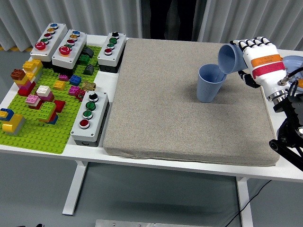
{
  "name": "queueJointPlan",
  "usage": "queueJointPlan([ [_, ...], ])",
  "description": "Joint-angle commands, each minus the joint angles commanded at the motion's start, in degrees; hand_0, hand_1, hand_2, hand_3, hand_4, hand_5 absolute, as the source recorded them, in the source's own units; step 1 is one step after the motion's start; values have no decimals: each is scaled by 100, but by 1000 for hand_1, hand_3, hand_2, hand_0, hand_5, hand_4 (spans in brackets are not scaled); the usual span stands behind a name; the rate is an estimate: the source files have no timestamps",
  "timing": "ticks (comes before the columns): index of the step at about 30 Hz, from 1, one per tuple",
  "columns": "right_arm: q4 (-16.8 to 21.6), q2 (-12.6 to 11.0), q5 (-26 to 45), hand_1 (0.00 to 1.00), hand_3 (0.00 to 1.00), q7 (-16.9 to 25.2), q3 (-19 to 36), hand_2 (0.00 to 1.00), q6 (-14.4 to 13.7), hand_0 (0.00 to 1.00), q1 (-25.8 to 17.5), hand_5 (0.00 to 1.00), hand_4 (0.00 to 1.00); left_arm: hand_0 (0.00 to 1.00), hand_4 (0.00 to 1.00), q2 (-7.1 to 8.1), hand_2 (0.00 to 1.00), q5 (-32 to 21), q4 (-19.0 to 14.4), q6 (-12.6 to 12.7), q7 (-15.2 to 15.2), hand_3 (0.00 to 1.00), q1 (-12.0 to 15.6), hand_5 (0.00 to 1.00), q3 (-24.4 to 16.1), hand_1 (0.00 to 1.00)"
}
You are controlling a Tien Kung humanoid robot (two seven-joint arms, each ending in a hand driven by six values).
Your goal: Pick cup pour cup place
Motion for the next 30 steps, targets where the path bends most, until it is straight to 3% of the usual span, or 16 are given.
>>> queueJointPlan([
  [12, 87, 12, -246, 714, 613, -339, -47, 614, 6, 834, 34, 4, 640, 767, 522, 2, 845, -15, 0, -2, 1, 753, -4, 949, 8, 802],
  [30, 194, 99, -197, 715, 613, -440, -66, 615, 0, 826, -23, 2, 634, 768, 523, -1, 845, -8, 0, -2, 7, 753, -2, 949, -5, 802],
])
